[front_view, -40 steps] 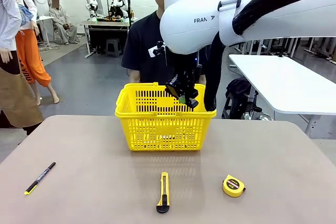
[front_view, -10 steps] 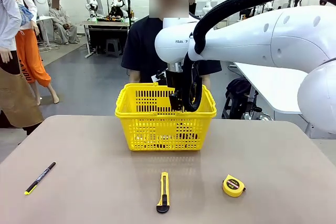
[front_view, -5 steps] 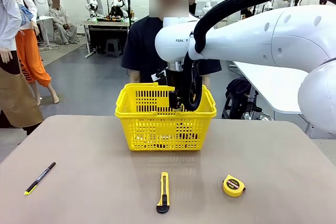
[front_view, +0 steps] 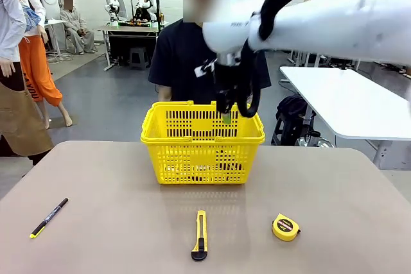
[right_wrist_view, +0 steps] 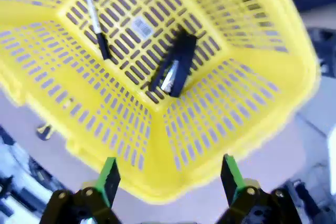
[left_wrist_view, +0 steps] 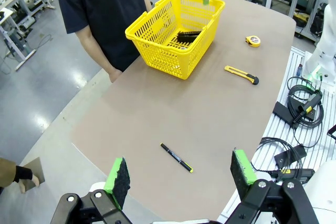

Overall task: Place the items the person wants into the basket.
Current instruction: Pick up the item the person points to and place it in the Market Basket.

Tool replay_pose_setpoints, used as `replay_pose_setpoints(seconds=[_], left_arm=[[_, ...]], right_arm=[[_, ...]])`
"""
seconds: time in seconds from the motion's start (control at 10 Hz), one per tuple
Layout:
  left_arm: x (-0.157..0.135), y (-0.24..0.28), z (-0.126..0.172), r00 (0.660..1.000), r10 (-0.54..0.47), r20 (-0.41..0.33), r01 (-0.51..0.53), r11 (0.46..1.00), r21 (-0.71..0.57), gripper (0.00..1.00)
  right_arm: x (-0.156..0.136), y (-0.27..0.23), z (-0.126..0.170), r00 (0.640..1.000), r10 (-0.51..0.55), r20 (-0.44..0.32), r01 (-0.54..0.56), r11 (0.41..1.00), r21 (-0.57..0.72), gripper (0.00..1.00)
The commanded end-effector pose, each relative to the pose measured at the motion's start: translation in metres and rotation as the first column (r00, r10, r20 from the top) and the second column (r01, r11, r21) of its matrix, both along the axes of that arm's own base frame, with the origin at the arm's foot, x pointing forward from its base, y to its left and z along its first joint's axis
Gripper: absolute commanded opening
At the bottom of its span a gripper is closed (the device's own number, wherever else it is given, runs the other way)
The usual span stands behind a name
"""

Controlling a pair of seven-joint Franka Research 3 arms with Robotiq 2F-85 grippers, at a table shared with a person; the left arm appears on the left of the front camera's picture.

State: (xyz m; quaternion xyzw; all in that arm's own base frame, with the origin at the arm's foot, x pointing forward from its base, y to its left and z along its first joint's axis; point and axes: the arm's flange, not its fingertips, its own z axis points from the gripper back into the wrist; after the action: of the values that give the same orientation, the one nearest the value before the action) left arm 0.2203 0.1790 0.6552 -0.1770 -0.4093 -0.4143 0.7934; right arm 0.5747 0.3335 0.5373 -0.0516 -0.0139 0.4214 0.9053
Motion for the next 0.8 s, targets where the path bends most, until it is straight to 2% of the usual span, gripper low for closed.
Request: replay_pose_setpoints(seconds=[0.0, 0.1, 0.2, 0.4, 0.7], left_arm=[[0.0, 0.001, 0.0, 1.0, -0.009, 0.008, 0.009, 1.0, -0.006, 1.0], [0.0, 0.001, 0.0, 1.0, -0.009, 0.008, 0.009, 1.0, -0.006, 1.0], [0.0, 0.001, 0.0, 1.0, -0.009, 0.008, 0.009, 1.0, -0.006, 1.0], [0.0, 0.001, 0.0, 1.0, -0.009, 0.008, 0.009, 1.0, -0.006, 1.0], [0.0, 0.001, 0.0, 1.0, -0.009, 0.008, 0.009, 1.0, -0.006, 1.0]], right_arm=[[-0.09, -0.073, 0.004, 0.982, -0.178, 0.069, 0.177, 0.984, 0.017, 1.0], [-0.115, -0.106, 0.01, 0.962, -0.266, 0.055, 0.267, 0.964, -0.016, 1.0], [-0.139, -0.138, 0.014, 0.94, -0.336, 0.062, 0.336, 0.942, 0.003, 1.0], [-0.174, -0.192, 0.014, 0.912, -0.402, 0.075, 0.393, 0.913, 0.113, 1.0], [-0.181, -0.223, 0.012, 0.884, -0.467, 0.036, 0.454, 0.874, 0.175, 1.0]])
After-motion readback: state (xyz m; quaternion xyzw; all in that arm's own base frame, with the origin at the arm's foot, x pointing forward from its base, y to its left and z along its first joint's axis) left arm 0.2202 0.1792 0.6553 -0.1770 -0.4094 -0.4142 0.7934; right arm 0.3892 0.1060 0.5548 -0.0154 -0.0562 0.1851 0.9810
